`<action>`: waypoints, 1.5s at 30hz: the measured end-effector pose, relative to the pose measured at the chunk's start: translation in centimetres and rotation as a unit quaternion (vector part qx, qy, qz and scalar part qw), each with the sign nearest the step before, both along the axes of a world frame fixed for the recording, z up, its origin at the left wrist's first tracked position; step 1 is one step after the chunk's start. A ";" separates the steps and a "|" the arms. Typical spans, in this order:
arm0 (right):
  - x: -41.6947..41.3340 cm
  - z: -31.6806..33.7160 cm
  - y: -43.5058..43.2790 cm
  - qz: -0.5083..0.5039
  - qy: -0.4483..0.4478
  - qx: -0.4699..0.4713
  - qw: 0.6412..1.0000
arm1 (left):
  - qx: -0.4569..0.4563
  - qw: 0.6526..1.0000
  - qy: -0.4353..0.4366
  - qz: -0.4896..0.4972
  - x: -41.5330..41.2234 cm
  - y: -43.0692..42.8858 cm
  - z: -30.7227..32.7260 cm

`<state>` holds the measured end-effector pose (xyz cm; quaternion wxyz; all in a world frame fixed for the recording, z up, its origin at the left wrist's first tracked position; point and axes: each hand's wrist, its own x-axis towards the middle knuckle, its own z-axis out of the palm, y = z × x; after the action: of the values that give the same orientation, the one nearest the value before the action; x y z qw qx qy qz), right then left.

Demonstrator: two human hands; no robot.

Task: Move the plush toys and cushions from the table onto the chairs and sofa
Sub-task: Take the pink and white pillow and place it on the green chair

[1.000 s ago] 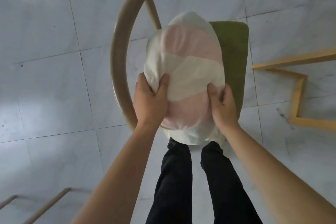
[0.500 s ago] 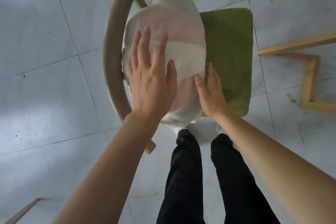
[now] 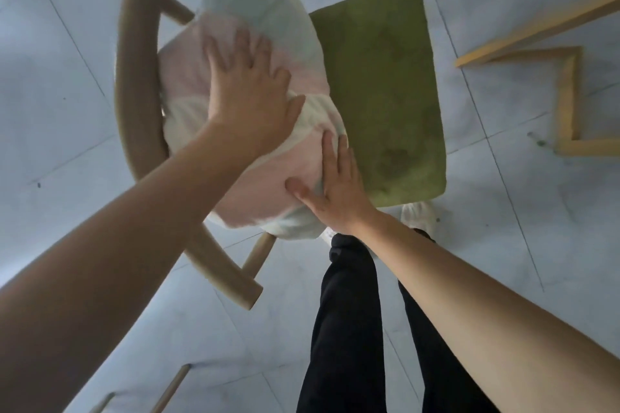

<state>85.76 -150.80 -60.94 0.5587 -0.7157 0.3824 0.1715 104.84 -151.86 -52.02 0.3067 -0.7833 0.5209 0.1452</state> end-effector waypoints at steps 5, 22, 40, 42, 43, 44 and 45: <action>-0.6 1.0 1.0 -0.098 0.013 0.014 0.995 | -0.080 0.988 0.038 -0.125 -1.3 -6.1 -1.3; 2.0 0.6 0.9 0.009 0.019 0.013 1.000 | 0.042 0.990 -0.017 -0.135 4.6 -4.6 -5.9; -3.4 -1.3 3.6 -0.038 0.015 -0.003 0.999 | -0.161 0.974 0.109 0.113 -3.7 7.9 -2.0; -3.6 -0.1 3.0 -0.039 0.015 0.001 0.999 | -0.201 0.954 0.164 0.150 -5.1 8.7 -0.7; -3.9 0.8 2.6 -0.028 0.015 -0.003 0.999 | -0.216 0.939 0.194 0.182 -6.0 9.3 0.3; -4.3 2.1 2.3 -0.014 0.011 -0.008 1.000 | -0.238 0.916 0.232 0.225 -7.0 10.1 1.4; -4.7 3.7 1.8 -0.002 0.001 -0.018 1.000 | -0.270 0.883 0.269 0.276 -8.1 10.7 3.1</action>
<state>81.09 -148.98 -57.25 0.5457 -0.7246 0.3877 0.1641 96.77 -141.19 -48.88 -0.1206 -0.8789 0.3649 0.2826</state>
